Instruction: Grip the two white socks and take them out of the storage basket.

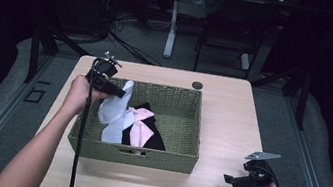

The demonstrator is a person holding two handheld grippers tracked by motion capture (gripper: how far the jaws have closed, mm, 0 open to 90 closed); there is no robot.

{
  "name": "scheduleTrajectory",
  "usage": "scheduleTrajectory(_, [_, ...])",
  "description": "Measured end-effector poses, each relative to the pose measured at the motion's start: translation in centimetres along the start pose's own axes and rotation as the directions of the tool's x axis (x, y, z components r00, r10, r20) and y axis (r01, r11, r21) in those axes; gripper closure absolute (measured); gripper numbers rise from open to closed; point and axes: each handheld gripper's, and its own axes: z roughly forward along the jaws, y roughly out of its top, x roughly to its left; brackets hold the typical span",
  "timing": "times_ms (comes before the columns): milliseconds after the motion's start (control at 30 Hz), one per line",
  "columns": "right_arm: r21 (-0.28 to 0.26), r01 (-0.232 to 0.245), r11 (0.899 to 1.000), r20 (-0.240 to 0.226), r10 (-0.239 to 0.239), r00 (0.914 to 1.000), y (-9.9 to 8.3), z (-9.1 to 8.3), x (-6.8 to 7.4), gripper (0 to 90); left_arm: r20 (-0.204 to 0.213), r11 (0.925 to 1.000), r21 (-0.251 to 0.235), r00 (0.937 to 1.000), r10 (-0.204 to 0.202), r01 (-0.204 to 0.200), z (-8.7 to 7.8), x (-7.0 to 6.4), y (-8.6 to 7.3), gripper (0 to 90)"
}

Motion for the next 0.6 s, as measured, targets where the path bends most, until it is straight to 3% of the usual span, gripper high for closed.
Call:
scheduleTrajectory(367, [0.000,0.002,1.000,0.002,-0.002,1.0000,0.0,0.0,0.0,2.2,-0.052,0.9991,-0.038,0.9984,-0.022,0.020,-3.4,0.9,1.2,82.4])
scheduleTrajectory(600, [0.001,-0.001,1.000,0.005,0.001,1.0000,-0.1,0.1,0.0,2.2,-0.097,0.9971,-0.060,0.9939,-0.053,0.047,-5.9,2.1,0.7,82.4])
